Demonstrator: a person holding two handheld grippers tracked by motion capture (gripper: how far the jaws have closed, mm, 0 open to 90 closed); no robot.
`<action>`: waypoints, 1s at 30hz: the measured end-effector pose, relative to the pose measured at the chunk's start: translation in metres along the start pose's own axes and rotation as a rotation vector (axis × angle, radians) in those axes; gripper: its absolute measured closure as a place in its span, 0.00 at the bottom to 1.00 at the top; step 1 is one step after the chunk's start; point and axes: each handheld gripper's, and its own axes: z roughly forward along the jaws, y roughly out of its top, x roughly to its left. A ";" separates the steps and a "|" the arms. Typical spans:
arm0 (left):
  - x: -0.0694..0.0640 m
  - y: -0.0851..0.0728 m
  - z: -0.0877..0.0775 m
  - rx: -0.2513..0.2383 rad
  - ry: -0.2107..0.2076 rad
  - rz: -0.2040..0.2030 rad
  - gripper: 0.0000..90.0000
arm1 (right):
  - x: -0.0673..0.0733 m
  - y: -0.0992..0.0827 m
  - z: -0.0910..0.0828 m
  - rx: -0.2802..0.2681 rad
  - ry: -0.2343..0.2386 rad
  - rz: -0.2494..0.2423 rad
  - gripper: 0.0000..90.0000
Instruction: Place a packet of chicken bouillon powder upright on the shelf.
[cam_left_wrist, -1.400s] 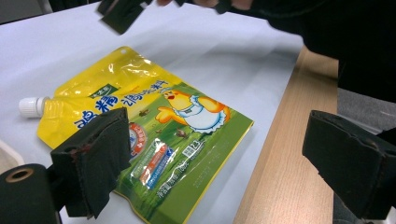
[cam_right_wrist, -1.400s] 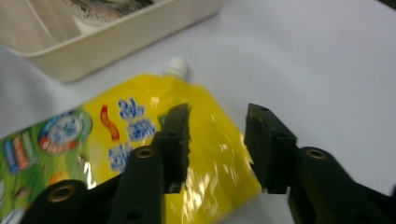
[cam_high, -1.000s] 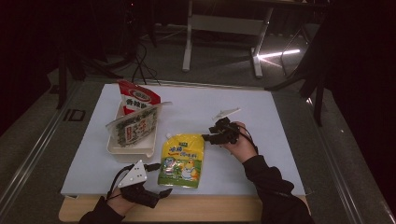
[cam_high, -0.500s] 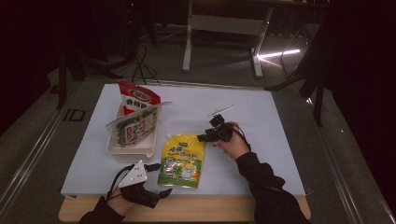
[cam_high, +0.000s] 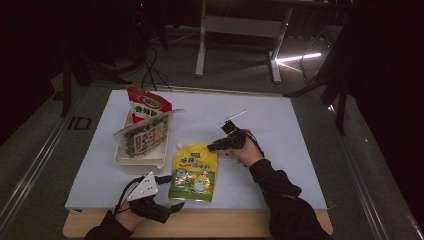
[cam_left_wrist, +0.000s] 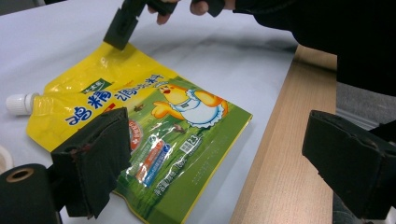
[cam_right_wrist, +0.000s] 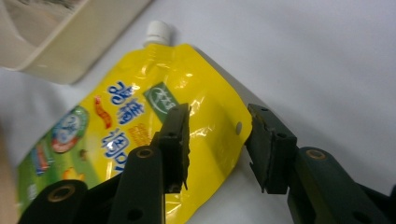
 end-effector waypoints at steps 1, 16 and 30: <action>0.000 0.000 0.000 0.001 0.000 0.001 0.10 | 0.000 0.001 -0.001 0.005 0.007 0.002 0.71; -0.001 0.000 0.000 0.002 0.001 0.005 0.10 | 0.019 0.004 0.017 0.139 -0.064 -0.080 1.00; -0.001 0.000 0.001 -0.002 0.001 0.005 0.10 | 0.064 0.005 -0.032 -0.010 -0.109 -0.263 1.00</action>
